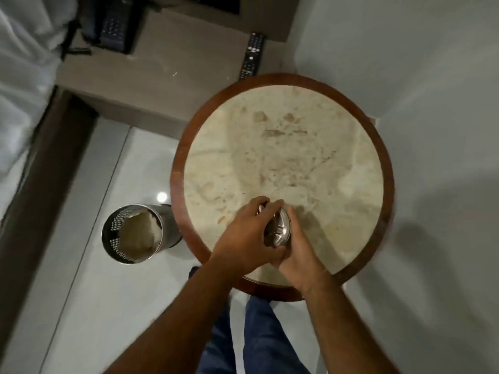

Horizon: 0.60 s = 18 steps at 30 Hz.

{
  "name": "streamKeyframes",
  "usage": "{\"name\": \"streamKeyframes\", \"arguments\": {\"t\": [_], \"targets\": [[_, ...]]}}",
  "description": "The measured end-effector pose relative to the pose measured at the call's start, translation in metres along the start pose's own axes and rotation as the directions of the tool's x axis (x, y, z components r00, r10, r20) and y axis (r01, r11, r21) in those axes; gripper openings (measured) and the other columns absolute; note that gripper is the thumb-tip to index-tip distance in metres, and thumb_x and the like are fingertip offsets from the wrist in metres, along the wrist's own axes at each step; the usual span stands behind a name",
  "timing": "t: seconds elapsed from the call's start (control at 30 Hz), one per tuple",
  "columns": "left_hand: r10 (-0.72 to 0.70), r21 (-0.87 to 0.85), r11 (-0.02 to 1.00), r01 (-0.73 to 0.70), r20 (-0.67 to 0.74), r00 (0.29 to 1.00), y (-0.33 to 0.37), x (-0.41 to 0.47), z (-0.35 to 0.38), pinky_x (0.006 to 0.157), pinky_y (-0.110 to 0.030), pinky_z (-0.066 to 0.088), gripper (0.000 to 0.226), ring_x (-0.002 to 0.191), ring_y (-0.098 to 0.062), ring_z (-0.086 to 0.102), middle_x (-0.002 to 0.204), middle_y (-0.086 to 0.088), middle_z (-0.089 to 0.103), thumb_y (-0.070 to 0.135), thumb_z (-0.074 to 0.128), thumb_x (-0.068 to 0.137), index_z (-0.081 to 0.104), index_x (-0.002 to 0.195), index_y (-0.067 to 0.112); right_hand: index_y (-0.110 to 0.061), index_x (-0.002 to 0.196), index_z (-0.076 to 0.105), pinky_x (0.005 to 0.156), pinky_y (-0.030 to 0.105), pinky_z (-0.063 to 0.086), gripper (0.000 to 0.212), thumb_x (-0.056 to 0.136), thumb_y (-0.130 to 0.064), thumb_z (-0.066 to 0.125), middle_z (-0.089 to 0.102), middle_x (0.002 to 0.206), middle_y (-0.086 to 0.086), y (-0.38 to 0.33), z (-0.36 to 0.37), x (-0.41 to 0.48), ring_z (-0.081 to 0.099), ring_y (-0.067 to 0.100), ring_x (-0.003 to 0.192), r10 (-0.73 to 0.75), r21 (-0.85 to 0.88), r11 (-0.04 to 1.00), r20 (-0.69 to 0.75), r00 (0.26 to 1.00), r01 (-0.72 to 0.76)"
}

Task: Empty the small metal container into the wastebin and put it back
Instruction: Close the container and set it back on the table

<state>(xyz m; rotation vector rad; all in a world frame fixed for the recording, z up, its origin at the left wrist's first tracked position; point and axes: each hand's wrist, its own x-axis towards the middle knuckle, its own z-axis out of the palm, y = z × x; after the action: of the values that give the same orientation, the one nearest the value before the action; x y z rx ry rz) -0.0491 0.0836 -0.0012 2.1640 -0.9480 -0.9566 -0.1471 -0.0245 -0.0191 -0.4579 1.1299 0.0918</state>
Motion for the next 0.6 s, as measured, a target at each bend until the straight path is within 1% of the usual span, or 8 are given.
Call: {"name": "streamKeyframes", "arguments": {"t": [0.1,0.13,0.2,0.23,0.27,0.4,0.53,0.6], "targets": [[0.031,0.102,0.994,-0.031,0.0,1.0,0.007,0.022,0.006,0.113,-0.046,0.05,0.103,0.144,-0.03,0.046,0.163,-0.007,0.041,0.048,0.091,0.075,0.042,0.163,0.025,-0.017,0.131,0.081,0.105,0.045,0.061,0.064,0.106,-0.066,0.049,0.08,0.135,0.015,-0.008,-0.016,0.0,0.076,0.028,0.126,-0.048,-0.029,0.998,-0.059,0.997,0.047],[0.023,0.13,0.991,-0.022,-0.008,1.0,0.009,0.031,0.007,0.113,-0.048,0.05,0.103,0.146,-0.033,0.044,0.164,-0.01,0.04,0.046,0.091,0.075,0.042,0.163,0.024,-0.013,0.13,0.08,0.103,0.045,0.061,0.064,0.107,-0.064,0.049,0.082,0.129,0.016,-0.011,-0.02,0.002,0.078,0.03,0.121,-0.08,-0.067,0.995,-0.115,0.99,0.072],[0.026,0.206,0.978,-0.018,-0.033,0.999,0.017,0.055,0.012,0.111,-0.053,0.051,0.1,0.147,-0.037,0.04,0.164,-0.014,0.039,0.046,0.09,0.077,0.042,0.162,0.023,-0.012,0.125,0.077,0.087,0.038,0.064,0.055,0.111,-0.056,0.049,0.085,0.113,0.014,-0.017,-0.032,0.006,0.082,0.028,0.108,-0.189,-0.187,0.972,-0.257,0.948,0.144],[0.029,0.253,0.967,-0.016,-0.047,0.998,0.019,0.067,0.014,0.11,-0.054,0.052,0.099,0.147,-0.037,0.04,0.164,-0.014,0.039,0.045,0.089,0.078,0.041,0.162,0.023,-0.013,0.123,0.076,0.079,0.034,0.063,0.049,0.111,-0.052,0.051,0.085,0.11,0.012,-0.019,-0.038,0.008,0.083,0.024,0.102,-0.246,-0.238,0.955,-0.313,0.917,0.175],[0.022,0.3,0.954,-0.005,-0.052,0.998,0.02,0.078,0.015,0.109,-0.055,0.052,0.1,0.147,-0.037,0.039,0.164,-0.014,0.037,0.042,0.089,0.078,0.04,0.162,0.023,-0.013,0.121,0.076,0.074,0.032,0.062,0.045,0.111,-0.05,0.053,0.085,0.108,0.01,-0.02,-0.044,0.008,0.084,0.023,0.097,-0.294,-0.265,0.942,-0.355,0.888,0.206],[-0.05,0.398,0.915,0.068,-0.056,0.997,0.018,0.109,0.027,0.108,-0.053,0.052,0.103,0.145,-0.036,0.037,0.164,-0.011,0.035,0.039,0.089,0.077,0.035,0.163,0.024,-0.007,0.117,0.075,0.08,0.04,0.062,0.041,0.11,-0.045,0.058,0.087,0.102,0.012,-0.018,-0.069,0.009,0.085,0.028,0.093,-0.415,-0.289,0.905,-0.447,0.793,0.311],[-0.071,0.461,0.883,0.083,-0.043,0.997,0.013,0.111,0.038,0.108,-0.054,0.051,0.101,0.145,-0.038,0.036,0.165,-0.01,0.035,0.037,0.086,0.08,0.033,0.164,0.023,-0.014,0.104,0.078,0.069,0.03,0.061,0.036,0.11,-0.044,0.058,0.087,0.095,0.007,-0.016,-0.079,0.01,0.084,0.026,0.09,-0.468,-0.33,0.88,-0.471,0.748,0.342],[-0.08,0.492,0.866,0.088,-0.038,0.996,0.01,0.108,0.04,0.112,-0.052,0.048,0.105,0.147,-0.038,0.035,0.168,-0.01,0.032,0.041,0.085,0.082,0.026,0.168,0.025,-0.016,0.099,0.079,0.071,0.031,0.06,0.035,0.11,-0.042,0.058,0.086,0.094,0.007,-0.016,-0.08,0.011,0.083,0.027,0.091,-0.486,-0.34,0.87,-0.469,0.738,0.357]]}}
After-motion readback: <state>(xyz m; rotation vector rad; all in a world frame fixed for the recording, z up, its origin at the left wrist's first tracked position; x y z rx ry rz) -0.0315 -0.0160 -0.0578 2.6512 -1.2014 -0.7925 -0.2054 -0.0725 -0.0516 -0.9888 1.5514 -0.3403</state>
